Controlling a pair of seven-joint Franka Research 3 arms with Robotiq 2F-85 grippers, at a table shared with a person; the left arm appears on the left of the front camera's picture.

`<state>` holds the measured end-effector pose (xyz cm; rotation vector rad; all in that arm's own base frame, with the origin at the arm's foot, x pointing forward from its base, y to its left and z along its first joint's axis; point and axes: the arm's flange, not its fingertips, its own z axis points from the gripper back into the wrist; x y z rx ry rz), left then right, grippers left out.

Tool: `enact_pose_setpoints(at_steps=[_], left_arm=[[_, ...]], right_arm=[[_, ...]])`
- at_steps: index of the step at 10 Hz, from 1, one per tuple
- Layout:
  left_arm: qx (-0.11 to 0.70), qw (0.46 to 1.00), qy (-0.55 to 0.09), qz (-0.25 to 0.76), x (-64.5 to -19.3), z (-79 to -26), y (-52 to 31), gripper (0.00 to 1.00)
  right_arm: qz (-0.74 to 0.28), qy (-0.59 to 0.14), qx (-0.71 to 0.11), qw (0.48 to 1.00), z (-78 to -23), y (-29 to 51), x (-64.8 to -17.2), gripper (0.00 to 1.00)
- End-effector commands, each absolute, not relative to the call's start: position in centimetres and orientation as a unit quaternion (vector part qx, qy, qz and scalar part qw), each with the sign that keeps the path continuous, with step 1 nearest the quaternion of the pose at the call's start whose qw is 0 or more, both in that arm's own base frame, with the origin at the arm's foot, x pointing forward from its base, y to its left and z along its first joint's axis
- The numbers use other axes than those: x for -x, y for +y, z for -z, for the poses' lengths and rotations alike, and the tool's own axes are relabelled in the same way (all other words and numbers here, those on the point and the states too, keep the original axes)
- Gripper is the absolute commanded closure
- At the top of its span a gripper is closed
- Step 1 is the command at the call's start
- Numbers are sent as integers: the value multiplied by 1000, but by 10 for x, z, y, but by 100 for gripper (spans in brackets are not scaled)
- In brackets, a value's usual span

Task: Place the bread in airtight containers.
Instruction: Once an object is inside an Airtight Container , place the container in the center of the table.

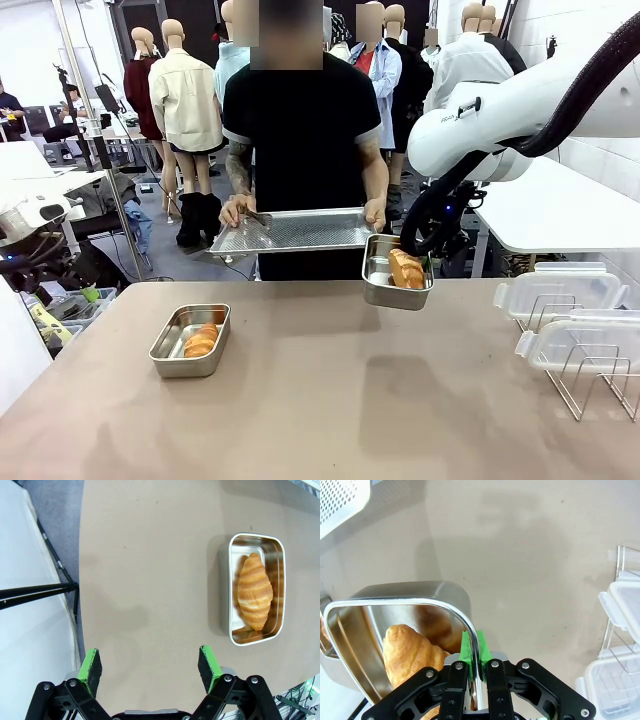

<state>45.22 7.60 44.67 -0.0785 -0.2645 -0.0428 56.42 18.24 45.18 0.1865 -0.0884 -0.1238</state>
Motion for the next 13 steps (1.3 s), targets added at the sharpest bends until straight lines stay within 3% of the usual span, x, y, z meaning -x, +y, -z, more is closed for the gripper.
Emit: enact_pose_setpoints(at_steps=[1,5,13], left_arm=[[32,991,-133,15,-448,-447,76,0],[32,991,-133,15,-448,-447,76,0],[32,991,-133,15,-448,-447,76,0]], right_arm=[[62,-44,-93,993,-452,182,-564,100],[74,-57,-48,994,-412,192,-592,100],[12,7,-3,1000,-340,201,-617,100]])
